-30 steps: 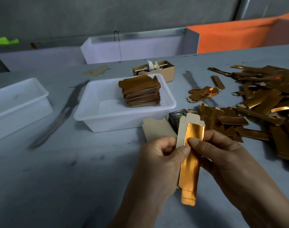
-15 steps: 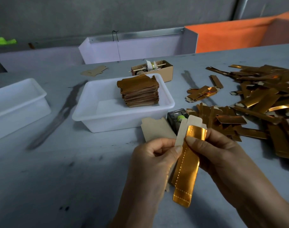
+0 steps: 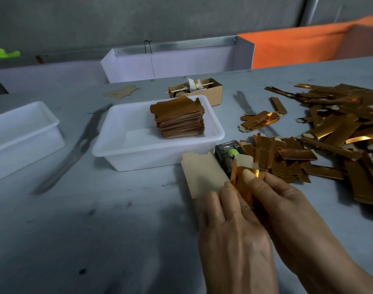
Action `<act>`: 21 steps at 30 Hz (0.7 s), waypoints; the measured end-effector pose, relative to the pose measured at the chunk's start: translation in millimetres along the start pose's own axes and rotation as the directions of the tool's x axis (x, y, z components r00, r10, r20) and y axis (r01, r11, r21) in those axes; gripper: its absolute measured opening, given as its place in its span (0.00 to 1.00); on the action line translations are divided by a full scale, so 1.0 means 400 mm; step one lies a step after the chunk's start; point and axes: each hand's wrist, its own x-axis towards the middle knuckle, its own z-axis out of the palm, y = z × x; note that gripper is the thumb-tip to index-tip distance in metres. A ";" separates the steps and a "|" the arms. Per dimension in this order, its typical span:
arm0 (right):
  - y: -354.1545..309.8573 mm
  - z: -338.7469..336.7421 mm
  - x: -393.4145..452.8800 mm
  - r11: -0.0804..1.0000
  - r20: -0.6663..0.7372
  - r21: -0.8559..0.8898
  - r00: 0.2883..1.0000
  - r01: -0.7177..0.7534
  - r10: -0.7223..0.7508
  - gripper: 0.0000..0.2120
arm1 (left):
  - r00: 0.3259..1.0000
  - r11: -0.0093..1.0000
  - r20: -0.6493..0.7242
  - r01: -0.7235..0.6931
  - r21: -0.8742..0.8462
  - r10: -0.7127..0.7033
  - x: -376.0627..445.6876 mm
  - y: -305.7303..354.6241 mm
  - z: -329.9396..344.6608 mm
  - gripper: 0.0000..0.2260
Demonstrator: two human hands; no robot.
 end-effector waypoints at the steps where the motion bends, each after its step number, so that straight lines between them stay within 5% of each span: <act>1: 0.001 -0.002 0.000 0.999 -0.005 -0.033 1.000 -0.004 0.004 0.15 | 0.999 1.000 0.049 -0.011 -0.021 0.012 -0.004 0.003 0.004 0.19; 4: 0.009 -0.008 0.006 0.994 -0.055 -0.109 0.998 -0.014 0.008 0.17 | 0.986 0.993 0.158 -0.043 -0.109 0.060 -0.032 0.009 0.004 0.17; 6: 0.011 -0.014 0.010 0.995 -0.078 -0.092 0.997 -0.025 0.018 0.17 | 0.994 0.983 0.056 -0.079 -0.165 0.090 -0.045 -0.005 0.006 0.14; 8: 0.006 -0.022 0.012 0.998 -0.060 -0.036 0.997 -0.050 0.047 0.15 | 0.997 0.944 0.050 -0.045 -0.327 0.065 -0.054 -0.014 0.011 0.21; 11: -0.006 -0.033 0.015 0.997 -0.002 0.018 0.997 -0.081 0.081 0.09 | 0.948 0.601 0.263 0.316 -0.734 -0.178 -0.035 -0.069 -0.005 0.07; 13: -0.012 -0.040 0.019 0.995 0.026 0.049 0.996 -0.084 0.083 0.07 | 0.912 0.394 0.408 0.394 -0.831 -0.052 -0.027 -0.100 -0.018 0.10; 16: -0.020 -0.043 0.024 0.992 0.078 0.091 0.994 -0.082 0.075 0.05 | 0.927 0.420 0.367 0.304 -0.855 0.076 -0.024 -0.111 -0.032 0.15; 21: -0.021 -0.056 0.037 0.994 0.059 0.071 0.995 -0.087 0.082 0.08 | 0.992 0.624 0.107 0.124 -0.771 -0.064 -0.035 -0.092 -0.021 0.10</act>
